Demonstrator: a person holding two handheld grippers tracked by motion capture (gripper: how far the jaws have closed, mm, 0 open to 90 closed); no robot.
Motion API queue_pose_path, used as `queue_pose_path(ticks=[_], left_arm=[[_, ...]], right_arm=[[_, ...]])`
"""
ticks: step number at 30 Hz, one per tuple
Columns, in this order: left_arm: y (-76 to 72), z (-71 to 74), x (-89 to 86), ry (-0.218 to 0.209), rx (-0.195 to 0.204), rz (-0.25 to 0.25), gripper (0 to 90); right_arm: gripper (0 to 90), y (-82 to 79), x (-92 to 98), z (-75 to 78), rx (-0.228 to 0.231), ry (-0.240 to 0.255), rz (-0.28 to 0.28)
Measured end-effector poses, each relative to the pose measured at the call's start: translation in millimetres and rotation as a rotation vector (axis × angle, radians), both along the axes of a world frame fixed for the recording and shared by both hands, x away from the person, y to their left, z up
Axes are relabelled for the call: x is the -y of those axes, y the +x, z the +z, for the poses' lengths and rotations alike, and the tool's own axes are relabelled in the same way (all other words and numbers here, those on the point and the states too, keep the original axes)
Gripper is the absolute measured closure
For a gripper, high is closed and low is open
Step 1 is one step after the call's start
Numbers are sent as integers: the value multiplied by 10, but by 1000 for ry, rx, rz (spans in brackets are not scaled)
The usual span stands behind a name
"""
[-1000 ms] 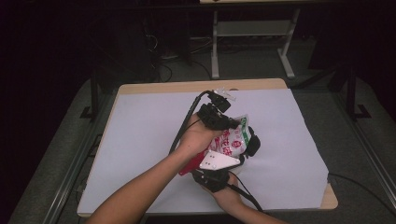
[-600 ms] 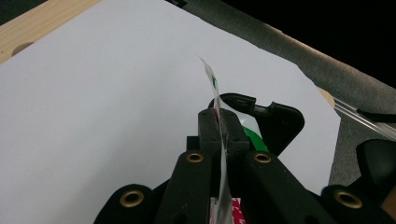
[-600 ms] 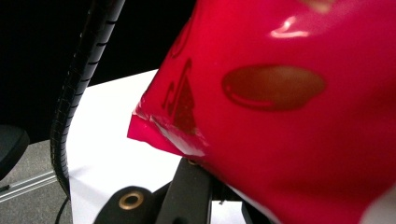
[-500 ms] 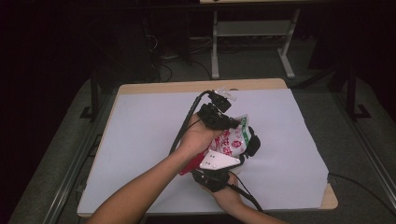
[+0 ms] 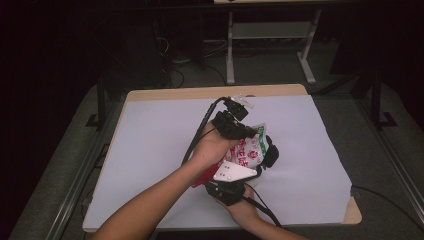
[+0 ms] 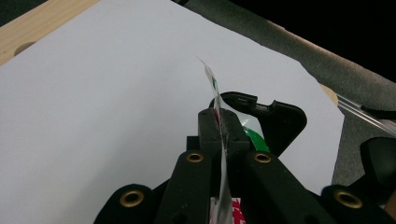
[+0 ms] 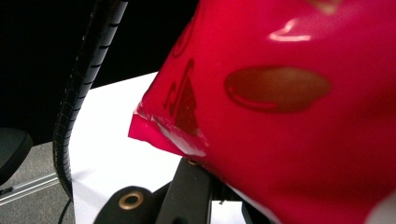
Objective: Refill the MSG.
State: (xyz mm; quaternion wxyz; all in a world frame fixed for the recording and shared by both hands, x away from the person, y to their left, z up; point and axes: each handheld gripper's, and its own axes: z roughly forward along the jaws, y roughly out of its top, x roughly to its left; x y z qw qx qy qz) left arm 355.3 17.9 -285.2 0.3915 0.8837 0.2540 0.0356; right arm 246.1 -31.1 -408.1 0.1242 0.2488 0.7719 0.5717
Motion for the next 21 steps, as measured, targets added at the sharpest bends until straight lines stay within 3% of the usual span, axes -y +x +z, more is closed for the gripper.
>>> queue_pose_path(ticks=[21], left_arm=[[0,-24,-16,-12,-7,4,900]], right_arm=[[900,-1,-3,-14,0,-9,6]])
